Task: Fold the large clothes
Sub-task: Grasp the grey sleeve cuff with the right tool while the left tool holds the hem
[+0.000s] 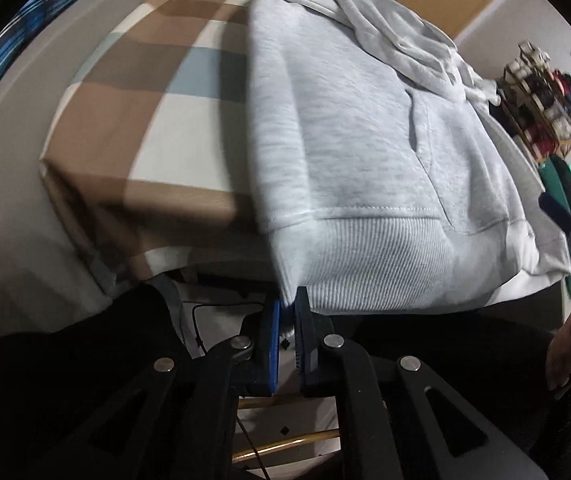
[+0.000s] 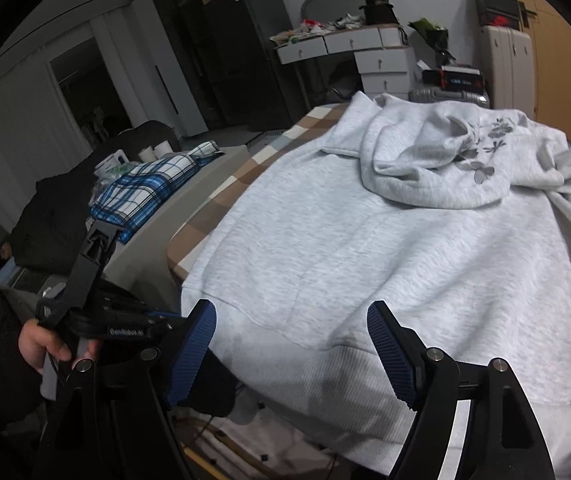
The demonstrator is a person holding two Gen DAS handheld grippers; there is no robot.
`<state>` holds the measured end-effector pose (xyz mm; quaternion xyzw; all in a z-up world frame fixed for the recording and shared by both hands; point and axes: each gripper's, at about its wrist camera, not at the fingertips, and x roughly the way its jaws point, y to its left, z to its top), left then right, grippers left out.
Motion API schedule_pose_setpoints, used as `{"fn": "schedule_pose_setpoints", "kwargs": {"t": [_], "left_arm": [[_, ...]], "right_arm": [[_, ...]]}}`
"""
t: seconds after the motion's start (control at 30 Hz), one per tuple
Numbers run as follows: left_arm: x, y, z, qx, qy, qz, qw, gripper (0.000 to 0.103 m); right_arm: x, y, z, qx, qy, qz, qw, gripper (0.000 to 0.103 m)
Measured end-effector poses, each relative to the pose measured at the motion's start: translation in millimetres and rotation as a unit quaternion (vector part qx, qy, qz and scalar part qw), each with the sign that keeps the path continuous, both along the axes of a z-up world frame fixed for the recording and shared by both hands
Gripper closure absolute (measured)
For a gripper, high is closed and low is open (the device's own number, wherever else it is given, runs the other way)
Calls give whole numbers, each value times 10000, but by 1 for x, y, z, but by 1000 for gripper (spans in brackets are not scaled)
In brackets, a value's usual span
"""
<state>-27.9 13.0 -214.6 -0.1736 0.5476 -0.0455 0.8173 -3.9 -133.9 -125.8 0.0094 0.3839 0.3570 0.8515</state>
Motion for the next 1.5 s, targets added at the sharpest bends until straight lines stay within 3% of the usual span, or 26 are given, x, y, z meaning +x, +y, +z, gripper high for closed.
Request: {"fn": "schedule_pose_setpoints", "kwargs": {"t": [0.17, 0.23, 0.27, 0.33, 0.37, 0.43, 0.5, 0.53, 0.57, 0.67, 0.77, 0.8, 0.83, 0.9, 1.17, 1.23, 1.33, 1.5], "left_arm": [[-7, 15, 2, 241, -21, 68, 9997, 101], [-11, 20, 5, 806, -95, 253, 9964, 101], [-14, 23, 6, 759, -115, 315, 9966, 101], [-21, 31, 7, -145, -39, 224, 9996, 101], [-23, 33, 9, -403, -26, 221, 9989, 101], [-27, 34, 14, -779, -96, 147, 9968, 88], [-28, 28, 20, -903, -395, -2, 9951, 30], [-27, 27, 21, -883, -505, 48, 9948, 22], [-25, 26, 22, -861, -629, 133, 9942, 21], [-8, 21, 8, -901, -442, 148, 9948, 21], [6, 19, -12, -1373, -218, 196, 9901, 21], [7, 21, -15, -1488, -244, 262, 9882, 27], [5, 23, -20, -1691, -274, 297, 9848, 37], [6, 20, -23, -1680, -152, 193, 9855, 98], [-10, 18, -8, -1170, -346, 122, 9925, 101], [-13, 15, -7, -933, -403, 88, 9948, 101], [-12, 7, -5, -243, -631, 133, 9976, 101], [-13, 1, -6, 253, -796, 92, 9965, 101]], "right_arm": [[6, -7, -2, 122, 131, -113, 9998, 22], [8, -8, -3, 122, 193, -171, 9996, 22], [9, -8, -4, 118, 207, -195, 9995, 22], [9, -9, -4, 154, 223, -221, 9994, 22], [9, -10, -3, 197, 230, -238, 9993, 22], [10, -12, -2, 284, 256, -267, 9989, 22], [12, -13, -2, 342, 299, -301, 9985, 22], [12, -13, -2, 359, 327, -320, 9983, 22], [13, -13, -2, 374, 350, -339, 9981, 22], [12, -14, -2, 409, 375, -375, 9978, 22], [12, -13, -1, 430, 380, -389, 9976, 21], [12, -13, -1, 438, 385, -390, 9975, 21], [12, -12, -1, 445, 397, -389, 9975, 21], [12, -11, -2, 433, 422, -384, 9974, 21], [11, 2, -7, 196, 442, -273, 9985, 21], [11, 4, -8, 147, 426, -266, 9986, 21], [11, 6, -9, 70, 440, -270, 9986, 21], [13, 2, -10, 87, 483, -369, 9981, 21]]}}
